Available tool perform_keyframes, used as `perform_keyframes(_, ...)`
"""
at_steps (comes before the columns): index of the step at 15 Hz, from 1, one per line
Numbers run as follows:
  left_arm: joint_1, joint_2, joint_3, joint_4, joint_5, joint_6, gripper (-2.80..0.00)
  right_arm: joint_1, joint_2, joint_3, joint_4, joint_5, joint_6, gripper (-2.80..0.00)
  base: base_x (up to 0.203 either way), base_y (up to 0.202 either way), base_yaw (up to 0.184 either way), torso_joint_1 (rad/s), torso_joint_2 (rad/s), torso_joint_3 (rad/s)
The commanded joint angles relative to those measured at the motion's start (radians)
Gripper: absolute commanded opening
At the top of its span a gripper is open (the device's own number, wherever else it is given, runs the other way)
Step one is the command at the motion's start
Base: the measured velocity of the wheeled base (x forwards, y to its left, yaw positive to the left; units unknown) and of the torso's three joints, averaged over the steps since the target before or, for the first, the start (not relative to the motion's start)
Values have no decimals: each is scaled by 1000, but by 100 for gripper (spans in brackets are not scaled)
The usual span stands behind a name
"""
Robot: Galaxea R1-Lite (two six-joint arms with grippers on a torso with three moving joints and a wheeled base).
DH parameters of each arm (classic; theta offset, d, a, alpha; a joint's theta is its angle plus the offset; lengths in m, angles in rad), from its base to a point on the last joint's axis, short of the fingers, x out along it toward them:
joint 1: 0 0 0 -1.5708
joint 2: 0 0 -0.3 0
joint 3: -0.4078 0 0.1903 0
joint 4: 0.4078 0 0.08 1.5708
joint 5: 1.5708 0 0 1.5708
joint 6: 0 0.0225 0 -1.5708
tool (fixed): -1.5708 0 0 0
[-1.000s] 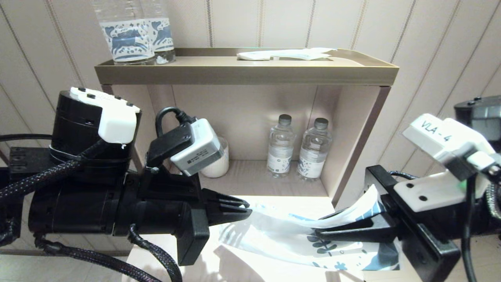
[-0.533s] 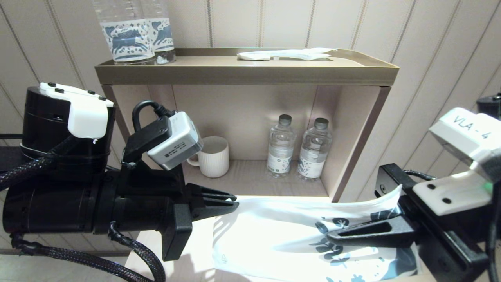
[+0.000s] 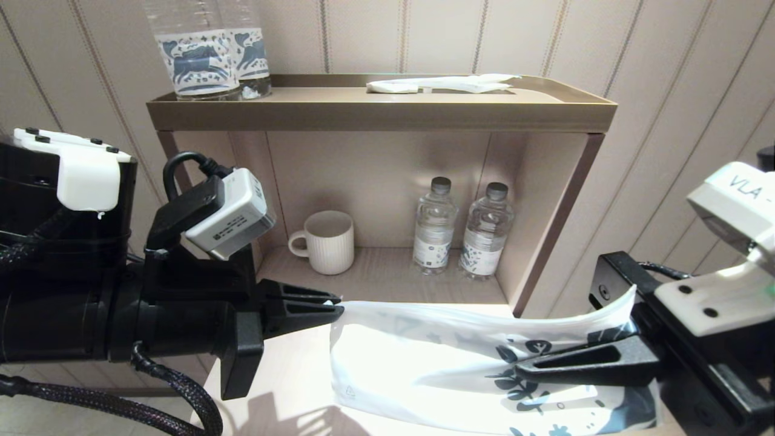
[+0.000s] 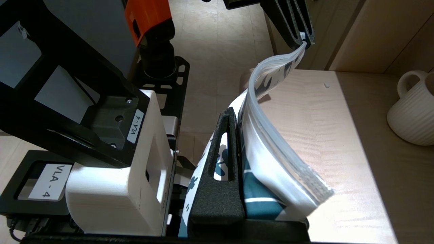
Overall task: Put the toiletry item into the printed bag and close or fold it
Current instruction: Close the strorage bag and place it on the desk
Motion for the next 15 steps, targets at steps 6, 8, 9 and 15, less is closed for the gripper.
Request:
perform_keyframes(6,12,10,-7,0,-6,-5,-280,0,7,0,-1,6,-2,-280,0,0,0,0,0,0)
perform_keyframes(8,11,18,-10,-2,-8,-3,-280,0,11,1,-1,6,-2,-280,0,0,0,0,0,0)
perform_keyframes(9,3,16,-11,0,-6,-3,0,0,15,0,-2,6,-2,-280,0,0,0,0,0,0)
perform_keyframes(15,10,-23,22,-7,-1,-11,0,-14,94,-1,-9,4,-27,-280,0,0,0,0,0,0)
